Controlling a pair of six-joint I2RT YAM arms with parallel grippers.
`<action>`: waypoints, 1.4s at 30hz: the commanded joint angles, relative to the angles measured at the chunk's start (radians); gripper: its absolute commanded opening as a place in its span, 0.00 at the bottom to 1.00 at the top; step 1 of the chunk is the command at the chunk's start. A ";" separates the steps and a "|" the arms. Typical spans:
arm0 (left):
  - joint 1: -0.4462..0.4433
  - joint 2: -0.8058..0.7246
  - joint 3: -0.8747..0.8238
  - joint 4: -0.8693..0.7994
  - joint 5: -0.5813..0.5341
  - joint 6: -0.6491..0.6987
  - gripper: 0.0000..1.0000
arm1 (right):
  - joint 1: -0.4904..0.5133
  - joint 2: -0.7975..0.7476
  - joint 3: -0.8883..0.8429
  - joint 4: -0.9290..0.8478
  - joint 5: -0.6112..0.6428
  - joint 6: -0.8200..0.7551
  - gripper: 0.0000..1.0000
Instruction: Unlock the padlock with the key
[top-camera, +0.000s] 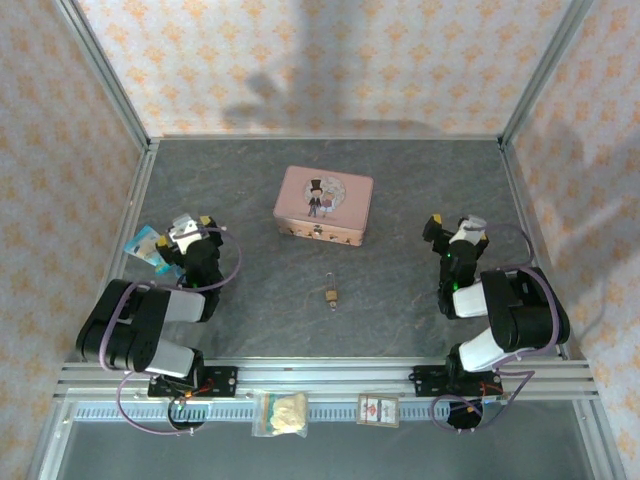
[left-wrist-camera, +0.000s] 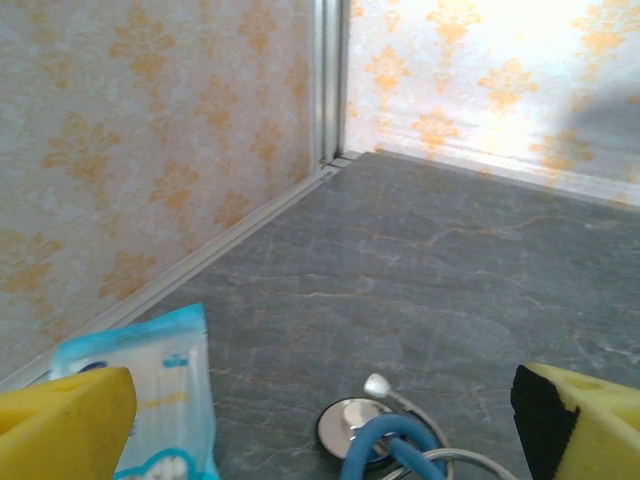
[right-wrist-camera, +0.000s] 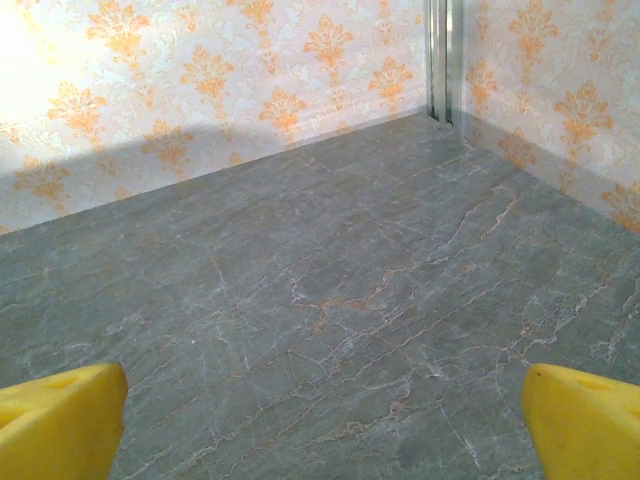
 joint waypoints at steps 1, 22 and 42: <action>0.020 0.047 0.014 0.133 0.119 0.059 0.98 | -0.008 -0.002 -0.003 0.050 0.028 -0.017 1.00; 0.090 0.083 -0.048 0.248 0.307 0.027 0.99 | -0.008 -0.003 -0.003 0.048 0.028 -0.017 1.00; 0.090 0.084 -0.046 0.247 0.301 0.026 0.99 | -0.001 -0.002 -0.003 0.048 0.038 -0.023 1.00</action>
